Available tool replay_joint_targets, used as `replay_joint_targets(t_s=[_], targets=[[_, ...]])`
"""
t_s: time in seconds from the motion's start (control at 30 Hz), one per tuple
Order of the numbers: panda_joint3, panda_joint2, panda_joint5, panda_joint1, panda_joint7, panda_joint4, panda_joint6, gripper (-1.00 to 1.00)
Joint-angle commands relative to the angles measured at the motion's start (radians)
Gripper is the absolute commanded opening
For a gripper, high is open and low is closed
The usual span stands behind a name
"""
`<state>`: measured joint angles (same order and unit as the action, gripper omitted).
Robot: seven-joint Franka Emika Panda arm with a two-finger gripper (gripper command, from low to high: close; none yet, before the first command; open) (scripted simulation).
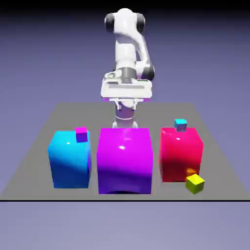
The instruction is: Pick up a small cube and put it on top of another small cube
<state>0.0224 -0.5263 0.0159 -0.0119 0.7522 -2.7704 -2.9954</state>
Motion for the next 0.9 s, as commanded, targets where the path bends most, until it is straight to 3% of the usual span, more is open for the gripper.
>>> replay_joint_targets(t_s=[0.0, 0.87], targets=[[0.019, 0.036, 0.013, 0.0, 0.009, 0.033, 0.035, 0.0], [0.502, 0.979, 0.355, 0.002, 0.25, 0.886, 0.932, 0.0]])
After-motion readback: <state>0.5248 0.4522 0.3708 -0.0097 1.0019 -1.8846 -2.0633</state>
